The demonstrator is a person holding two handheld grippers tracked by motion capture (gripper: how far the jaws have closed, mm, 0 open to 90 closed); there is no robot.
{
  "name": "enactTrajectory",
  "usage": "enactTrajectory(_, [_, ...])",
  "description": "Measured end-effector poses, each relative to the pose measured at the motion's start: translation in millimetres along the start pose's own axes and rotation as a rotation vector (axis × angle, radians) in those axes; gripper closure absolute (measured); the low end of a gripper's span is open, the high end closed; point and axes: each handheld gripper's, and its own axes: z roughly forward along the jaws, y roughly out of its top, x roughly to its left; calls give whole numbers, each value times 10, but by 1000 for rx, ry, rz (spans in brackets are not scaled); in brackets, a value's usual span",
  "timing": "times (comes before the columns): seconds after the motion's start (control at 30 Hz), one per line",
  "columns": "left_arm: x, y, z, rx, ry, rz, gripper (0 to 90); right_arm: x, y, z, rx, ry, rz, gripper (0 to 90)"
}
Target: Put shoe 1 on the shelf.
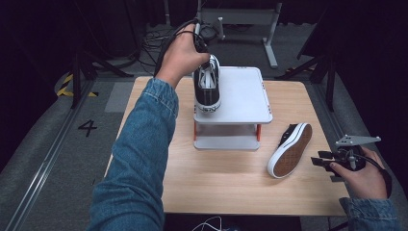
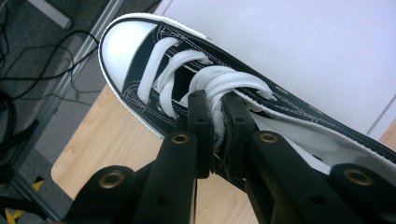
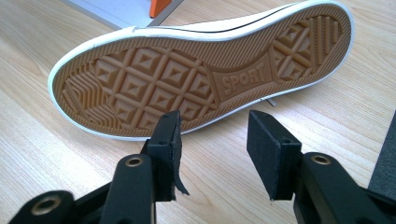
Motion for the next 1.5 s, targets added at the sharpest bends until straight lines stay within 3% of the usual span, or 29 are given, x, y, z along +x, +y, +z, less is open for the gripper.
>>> enactTrajectory(0.3, [-77,173,172,10,-8,32,845,-41,-14,1,-2,-1,7,564])
enactTrajectory(0.47, [-113,220,231,21,37,40,845,-22,6,27,-4,10,-5,565])
enactTrajectory(0.63, [-147,240,300,56,57,54,844,-10,13,26,-6,9,-8,565])
enactTrajectory(0.83, [-163,258,328,45,64,73,844,-5,11,39,-1,11,-10,565])
enactTrajectory(0.97, [-199,268,363,50,51,88,841,-1,10,36,-2,11,-12,565])
enactTrajectory(1.1, [-224,260,424,44,-1,97,831,0,10,41,0,10,-12,565])
enactTrajectory(1.17, [-228,247,442,38,-5,92,802,2,13,43,0,12,-14,565])
enactTrajectory(1.27, [-200,211,412,23,1,42,633,4,20,43,-3,14,-12,565])
enactTrajectory(1.4, [-174,125,239,-42,-7,8,457,6,22,60,6,13,-14,565])
enactTrajectory(1.5, [-206,10,102,-60,-22,-31,376,12,33,74,9,15,-15,563])
